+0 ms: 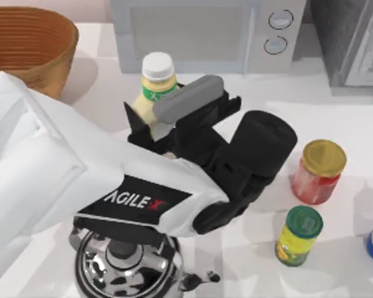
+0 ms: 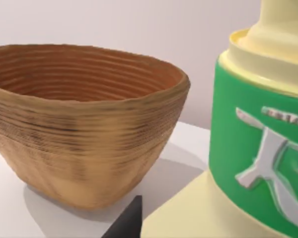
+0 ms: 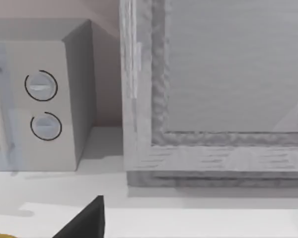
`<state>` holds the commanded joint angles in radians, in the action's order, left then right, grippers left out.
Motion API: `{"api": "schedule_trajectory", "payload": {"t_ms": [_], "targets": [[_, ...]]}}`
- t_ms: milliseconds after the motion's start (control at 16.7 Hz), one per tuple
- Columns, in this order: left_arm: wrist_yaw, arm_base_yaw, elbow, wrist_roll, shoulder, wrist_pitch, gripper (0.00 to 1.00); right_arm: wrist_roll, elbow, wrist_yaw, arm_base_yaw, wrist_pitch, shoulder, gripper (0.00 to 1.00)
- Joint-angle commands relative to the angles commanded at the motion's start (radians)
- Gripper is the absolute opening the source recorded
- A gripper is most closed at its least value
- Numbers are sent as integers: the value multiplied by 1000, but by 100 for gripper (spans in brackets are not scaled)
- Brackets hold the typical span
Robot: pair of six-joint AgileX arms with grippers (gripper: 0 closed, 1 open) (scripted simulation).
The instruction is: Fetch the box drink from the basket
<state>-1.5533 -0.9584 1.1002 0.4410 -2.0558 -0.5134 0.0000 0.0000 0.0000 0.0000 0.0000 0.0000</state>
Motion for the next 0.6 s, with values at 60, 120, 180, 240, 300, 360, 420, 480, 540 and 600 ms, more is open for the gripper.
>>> {"api": "schedule_trajectory", "payload": {"t_ms": [60,120,180,240,300,360,420,480,540,600], "targets": [[0,0,0,0,0,0,75,0,0,0,0,0,0,100],[0,0,0,0,0,0,83,0,0,0,0,0,0,100],[0,0,0,0,0,0,90,0,0,0,0,0,0,100],[0,0,0,0,0,0,98,0,0,0,0,0,0,100],[0,0,0,0,0,0,100,0,0,0,0,0,0,100],[0,0,0,0,0,0,100,0,0,0,0,0,0,100],[0,0,0,0,0,0,100,0,0,0,0,0,0,100],[0,0,0,0,0,0,100,0,0,0,0,0,0,100],[0,0,0,0,0,0,100,0,0,0,0,0,0,100],[0,0,0,0,0,0,100,0,0,0,0,0,0,100]]}}
